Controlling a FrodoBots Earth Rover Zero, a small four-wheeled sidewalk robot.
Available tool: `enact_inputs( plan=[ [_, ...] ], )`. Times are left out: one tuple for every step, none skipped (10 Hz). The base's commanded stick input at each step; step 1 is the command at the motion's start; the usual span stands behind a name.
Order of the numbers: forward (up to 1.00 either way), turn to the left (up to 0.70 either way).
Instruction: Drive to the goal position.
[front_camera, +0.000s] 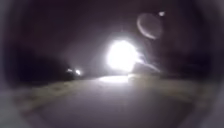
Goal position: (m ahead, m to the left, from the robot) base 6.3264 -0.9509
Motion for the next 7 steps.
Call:
enact_inputs(
  plan=[
    [1.0,0.04],
    [1.0,0.04],
    [1.0,0.04],
    [1.0,0.03],
    [1.0,0.03],
    [1.0,0.04],
    [1.0,0.04]
  ],
)
